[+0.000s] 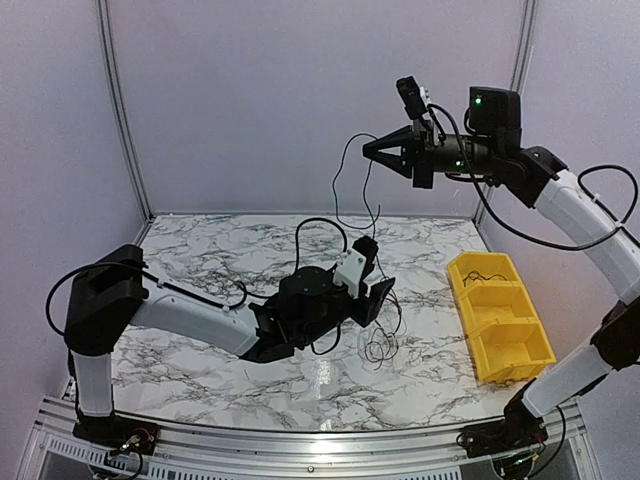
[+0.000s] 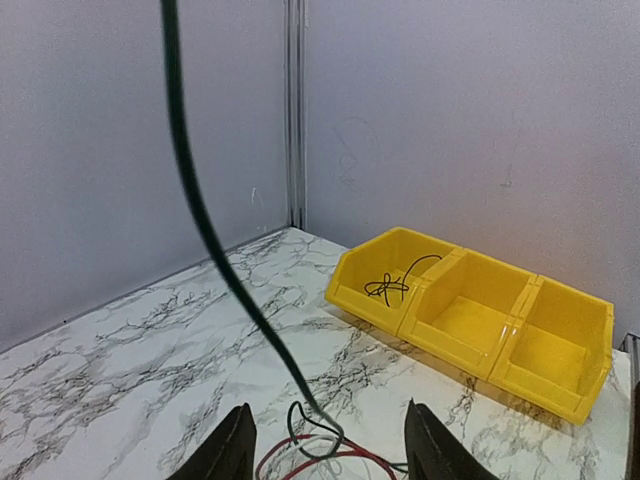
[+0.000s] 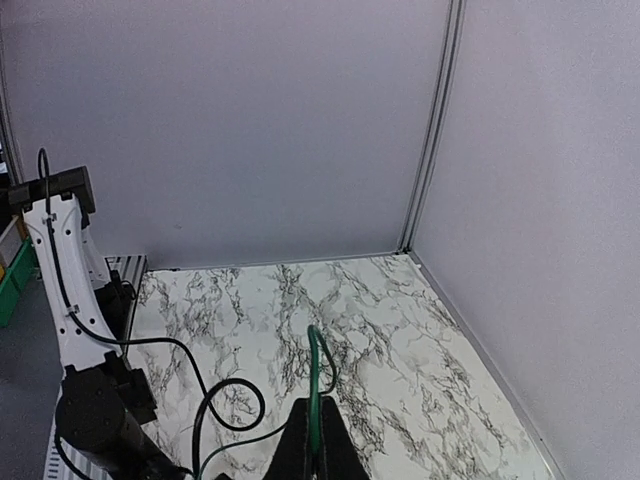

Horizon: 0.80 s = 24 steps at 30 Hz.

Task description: Untangle the cables

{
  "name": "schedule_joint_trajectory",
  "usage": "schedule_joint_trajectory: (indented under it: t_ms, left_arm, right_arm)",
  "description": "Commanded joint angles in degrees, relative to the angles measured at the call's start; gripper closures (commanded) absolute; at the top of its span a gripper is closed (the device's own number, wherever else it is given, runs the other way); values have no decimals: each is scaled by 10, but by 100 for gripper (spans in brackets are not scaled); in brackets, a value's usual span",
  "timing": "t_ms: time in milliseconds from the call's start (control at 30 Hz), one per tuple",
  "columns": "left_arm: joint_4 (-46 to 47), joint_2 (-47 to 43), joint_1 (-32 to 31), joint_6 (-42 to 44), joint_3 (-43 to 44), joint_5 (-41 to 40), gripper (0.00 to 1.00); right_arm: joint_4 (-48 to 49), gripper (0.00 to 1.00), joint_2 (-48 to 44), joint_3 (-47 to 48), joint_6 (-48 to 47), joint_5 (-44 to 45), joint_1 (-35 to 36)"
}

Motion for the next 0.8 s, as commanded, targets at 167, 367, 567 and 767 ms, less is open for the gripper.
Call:
schedule_joint_trajectory:
  t_ms: [167,367,567,767]
  left_arm:
    - [101,143,50,-53,108,75,68]
    - [120,219,52,-86,138,133,88]
    - [120,245,52,-126,116,146,89]
    - [120,225,51,-146,48,132,90]
  right_arm:
    - [-12,100,-5,26,5,-8,7]
    - [-26,100,20,143,13,-35,-14]
    - [-2,100,47,271,54,-71,-62]
    - [-7,100,33,275,41,-50,-91]
